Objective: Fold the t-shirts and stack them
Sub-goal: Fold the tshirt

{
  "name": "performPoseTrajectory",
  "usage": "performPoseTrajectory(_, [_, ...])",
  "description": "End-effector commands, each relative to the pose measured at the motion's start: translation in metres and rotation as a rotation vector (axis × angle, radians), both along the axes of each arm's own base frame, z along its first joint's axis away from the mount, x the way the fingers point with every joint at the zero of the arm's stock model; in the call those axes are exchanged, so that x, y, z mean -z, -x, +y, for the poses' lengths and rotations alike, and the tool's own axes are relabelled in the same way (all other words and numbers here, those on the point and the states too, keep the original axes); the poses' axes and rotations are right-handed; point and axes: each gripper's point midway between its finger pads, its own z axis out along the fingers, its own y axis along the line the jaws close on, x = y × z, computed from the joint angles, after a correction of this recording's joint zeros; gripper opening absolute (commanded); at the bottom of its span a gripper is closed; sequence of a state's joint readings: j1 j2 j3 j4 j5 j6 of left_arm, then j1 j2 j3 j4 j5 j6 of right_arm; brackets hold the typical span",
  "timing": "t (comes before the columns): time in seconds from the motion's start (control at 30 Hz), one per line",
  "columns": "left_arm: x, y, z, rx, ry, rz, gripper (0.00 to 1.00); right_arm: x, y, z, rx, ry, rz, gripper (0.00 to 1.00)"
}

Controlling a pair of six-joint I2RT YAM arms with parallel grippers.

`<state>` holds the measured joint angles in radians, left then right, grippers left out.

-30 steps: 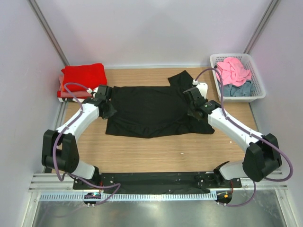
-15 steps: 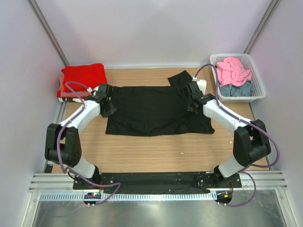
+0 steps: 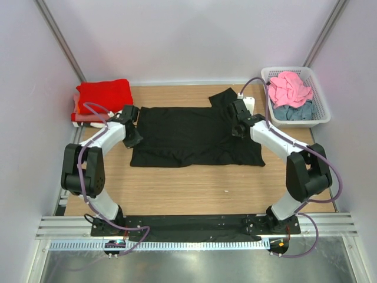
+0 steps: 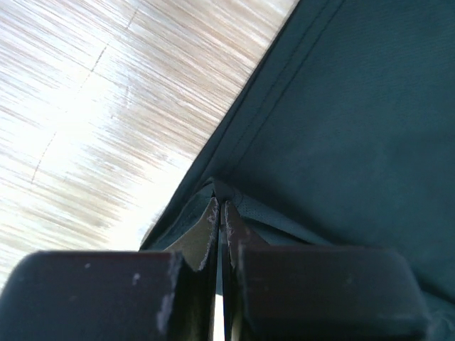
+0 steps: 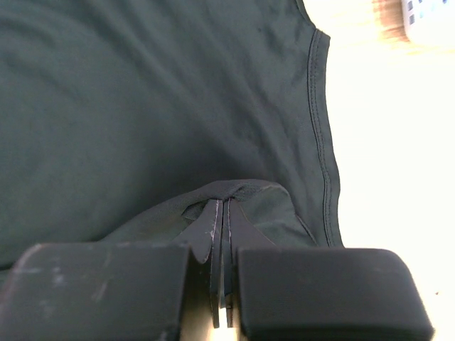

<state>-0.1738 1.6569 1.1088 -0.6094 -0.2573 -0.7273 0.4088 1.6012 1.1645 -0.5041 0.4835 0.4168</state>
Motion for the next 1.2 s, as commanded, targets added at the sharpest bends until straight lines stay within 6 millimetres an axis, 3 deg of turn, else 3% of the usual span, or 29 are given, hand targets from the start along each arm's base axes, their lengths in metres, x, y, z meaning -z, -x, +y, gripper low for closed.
performPoseTrajectory(0.0, [-0.009, -0.021, 0.000, 0.001, 0.003, -0.052, 0.00, -0.004, -0.018, 0.000, 0.010, -0.001, -0.031, 0.01])
performPoseTrajectory(0.1, [-0.009, -0.025, -0.001, 0.000, 0.012, -0.040, 0.06, 0.005, -0.023, -0.003, 0.019, 0.009, -0.009, 0.01])
performPoseTrajectory(0.17, [-0.014, -0.022, -0.001, -0.001, 0.019, -0.027, 0.13, 0.007, -0.031, -0.002, 0.015, 0.016, -0.001, 0.15])
performPoseTrajectory(0.2, [-0.024, -0.027, -0.006, 0.009, 0.041, -0.046, 0.29, 0.005, -0.036, -0.005, 0.021, 0.017, -0.002, 0.20])
performPoseTrajectory(0.23, [-0.037, -0.023, -0.008, 0.030, 0.047, -0.056, 0.44, 0.000, -0.044, -0.002, 0.008, 0.004, -0.008, 0.36])
performPoseTrajectory(0.27, [-0.052, -0.028, -0.010, 0.040, 0.057, -0.084, 0.89, 0.002, -0.048, -0.003, 0.010, 0.004, 0.000, 0.43])
performPoseTrajectory(0.3, [-0.064, -0.028, -0.012, 0.057, 0.065, -0.099, 0.99, 0.000, -0.051, -0.004, 0.011, 0.005, 0.003, 0.49])
performPoseTrajectory(0.33, [-0.078, -0.029, -0.012, 0.069, 0.066, -0.120, 1.00, -0.012, -0.061, -0.004, 0.013, -0.004, -0.022, 0.66])
performPoseTrajectory(0.37, [-0.095, -0.021, -0.010, 0.083, 0.058, -0.128, 1.00, -0.017, -0.065, -0.004, 0.013, -0.005, -0.025, 0.73])
performPoseTrajectory(0.4, [-0.121, -0.027, -0.011, 0.093, 0.062, -0.178, 1.00, -0.017, -0.066, -0.006, 0.019, 0.005, -0.011, 0.80])
performPoseTrajectory(0.43, [-0.133, -0.019, -0.010, 0.099, 0.056, -0.173, 1.00, -0.030, -0.073, -0.008, 0.029, 0.002, -0.035, 0.88])
performPoseTrajectory(0.5, [-0.186, -0.020, -0.008, 0.128, 0.045, -0.275, 1.00, -0.042, -0.072, -0.011, 0.035, 0.001, -0.042, 0.90])
performPoseTrajectory(0.57, [-0.213, -0.014, -0.001, 0.134, 0.008, -0.309, 1.00, -0.049, -0.067, -0.006, 0.019, -0.030, -0.053, 0.91])
performPoseTrajectory(0.6, [-0.227, -0.013, 0.002, 0.147, -0.012, -0.341, 1.00, -0.062, -0.063, -0.003, 0.013, -0.073, -0.082, 0.91])
performPoseTrajectory(0.67, [-0.248, -0.016, 0.004, 0.167, -0.028, -0.396, 1.00, -0.050, -0.045, 0.005, -0.018, -0.140, -0.055, 0.90])
performPoseTrajectory(0.7, [-0.253, -0.018, 0.003, 0.183, -0.035, -0.410, 1.00, -0.051, -0.039, 0.020, -0.070, -0.220, -0.061, 0.90])
performPoseTrajectory(0.73, [-0.258, -0.020, 0.004, 0.211, -0.056, -0.430, 1.00, -0.041, -0.021, 0.022, -0.068, -0.259, -0.040, 0.88])
performPoseTrajectory(0.8, [-0.256, -0.020, 0.008, 0.227, -0.088, -0.434, 1.00, -0.035, -0.008, 0.038, -0.120, -0.360, -0.033, 0.83])
performPoseTrajectory(0.83, [-0.257, -0.019, 0.012, 0.201, -0.103, -0.451, 1.00, -0.015, 0.007, 0.040, -0.119, -0.387, 0.013, 0.79])
performPoseTrajectory(0.9, [-0.235, -0.016, 0.013, 0.188, -0.105, -0.423, 1.00, -0.010, 0.015, 0.044, -0.130, -0.423, 0.015, 0.75])
performPoseTrajectory(0.93, [-0.240, -0.017, 0.011, 0.193, -0.095, -0.471, 1.00, 0.003, 0.024, 0.044, -0.124, -0.434, 0.051, 0.70])
performPoseTrajectory(1.0, [-0.218, -0.014, 0.013, 0.199, -0.104, -0.449, 1.00, 0.016, 0.030, 0.044, -0.122, -0.439, 0.068, 0.61])
performPoseTrajectory(1.17, [-0.225, -0.007, 0.025, 0.163, -0.157, -0.456, 1.00, 0.034, 0.031, 0.052, -0.127, -0.473, 0.105, 0.50])
